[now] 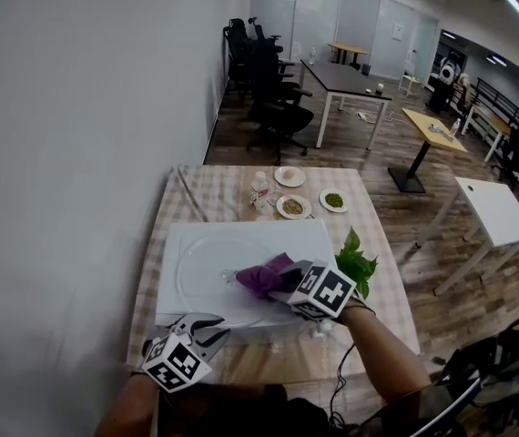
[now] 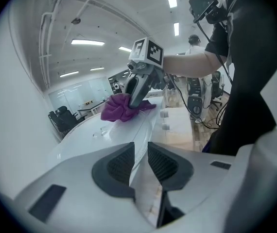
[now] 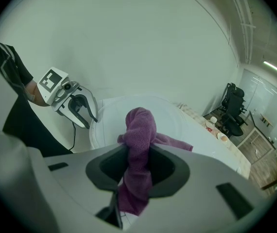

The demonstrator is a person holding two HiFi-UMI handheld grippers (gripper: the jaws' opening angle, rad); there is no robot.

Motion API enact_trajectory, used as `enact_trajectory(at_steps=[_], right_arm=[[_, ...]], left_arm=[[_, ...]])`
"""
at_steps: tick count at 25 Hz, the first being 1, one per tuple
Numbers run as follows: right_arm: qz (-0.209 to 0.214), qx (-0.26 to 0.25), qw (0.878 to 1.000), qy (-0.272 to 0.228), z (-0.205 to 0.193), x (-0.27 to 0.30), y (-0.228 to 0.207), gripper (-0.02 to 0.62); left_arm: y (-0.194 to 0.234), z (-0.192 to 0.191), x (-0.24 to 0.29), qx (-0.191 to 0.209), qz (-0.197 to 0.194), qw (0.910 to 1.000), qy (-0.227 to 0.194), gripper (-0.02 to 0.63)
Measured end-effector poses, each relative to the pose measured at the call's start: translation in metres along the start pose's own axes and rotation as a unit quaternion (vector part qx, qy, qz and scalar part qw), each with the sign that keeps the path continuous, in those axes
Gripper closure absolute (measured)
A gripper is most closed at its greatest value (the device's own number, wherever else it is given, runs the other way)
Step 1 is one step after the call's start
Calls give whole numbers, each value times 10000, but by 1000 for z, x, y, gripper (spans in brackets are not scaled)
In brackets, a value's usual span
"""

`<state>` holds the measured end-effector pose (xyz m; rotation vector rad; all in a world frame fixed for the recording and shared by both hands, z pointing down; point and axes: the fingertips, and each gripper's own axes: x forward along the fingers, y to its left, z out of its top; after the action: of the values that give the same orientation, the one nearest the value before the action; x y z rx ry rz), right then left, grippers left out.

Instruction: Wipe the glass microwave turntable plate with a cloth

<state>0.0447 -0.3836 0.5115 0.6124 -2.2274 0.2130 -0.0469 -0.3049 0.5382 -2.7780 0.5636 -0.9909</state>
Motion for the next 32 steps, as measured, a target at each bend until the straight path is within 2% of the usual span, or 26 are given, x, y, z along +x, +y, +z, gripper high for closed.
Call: enact_trajectory(at_steps=[5, 10, 12, 15, 18, 23, 25, 29, 32], right_arm=[[-52, 157, 9999, -32, -8, -10, -5, 483], [12, -14, 9996, -270, 15, -18, 6, 482], [158, -131, 9987, -457, 32, -15, 18, 482], [544, -250, 9951, -793, 62, -5, 44, 482], [935, -336, 9906, -936, 84, 10, 72, 482], [1258, -727, 9866, -743, 102, 42, 102, 482], [1341, -781, 9856, -666, 104, 50, 108, 482], [1355, -878, 9852, -578, 103, 52, 114, 482], [1308, -892, 9856, -599, 95, 45, 111, 482]], left_arm=[[3, 3, -4, -122, -7, 9997, -199, 512], [6, 7, -10, -341, -33, 9985, -424, 509], [8, 8, -13, -409, -19, 9978, -528, 509], [17, 19, -25, -705, 90, 9933, -914, 509], [30, 28, -49, -988, 356, 9863, -1269, 509], [48, 21, -86, -1530, 787, 9721, -1597, 509], [56, 19, -96, -1799, 974, 9629, -1761, 509], [67, 21, -107, -2065, 1304, 9496, -1966, 509], [76, 23, -111, -2401, 1434, 9345, -2200, 509]])
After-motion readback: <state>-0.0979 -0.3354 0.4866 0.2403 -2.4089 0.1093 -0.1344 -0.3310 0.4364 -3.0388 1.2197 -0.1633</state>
